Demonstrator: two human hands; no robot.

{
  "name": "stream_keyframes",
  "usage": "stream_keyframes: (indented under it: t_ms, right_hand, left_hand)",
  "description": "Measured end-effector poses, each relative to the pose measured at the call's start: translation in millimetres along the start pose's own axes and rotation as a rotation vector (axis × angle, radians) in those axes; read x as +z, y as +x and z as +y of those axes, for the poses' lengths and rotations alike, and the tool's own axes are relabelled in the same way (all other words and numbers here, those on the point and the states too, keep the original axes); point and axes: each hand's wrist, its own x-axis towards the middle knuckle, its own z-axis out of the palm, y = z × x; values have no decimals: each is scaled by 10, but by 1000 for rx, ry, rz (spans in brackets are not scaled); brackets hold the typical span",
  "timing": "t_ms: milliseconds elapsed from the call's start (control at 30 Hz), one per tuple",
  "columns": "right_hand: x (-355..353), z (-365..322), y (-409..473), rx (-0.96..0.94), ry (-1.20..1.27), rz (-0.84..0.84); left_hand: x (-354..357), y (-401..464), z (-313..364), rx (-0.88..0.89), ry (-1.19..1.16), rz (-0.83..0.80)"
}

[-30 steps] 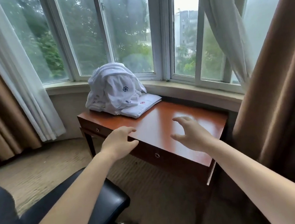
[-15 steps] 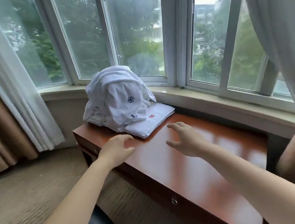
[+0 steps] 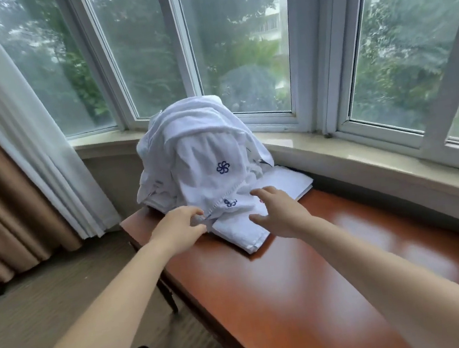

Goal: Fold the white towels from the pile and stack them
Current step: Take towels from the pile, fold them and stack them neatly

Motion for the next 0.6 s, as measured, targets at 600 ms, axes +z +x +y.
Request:
stream_keyframes:
  t_ms: [600]
  right_hand:
    - [377,4,1982,91,33,-17]
  left_hand:
    - [-302,2168,-505,71,-75,27]
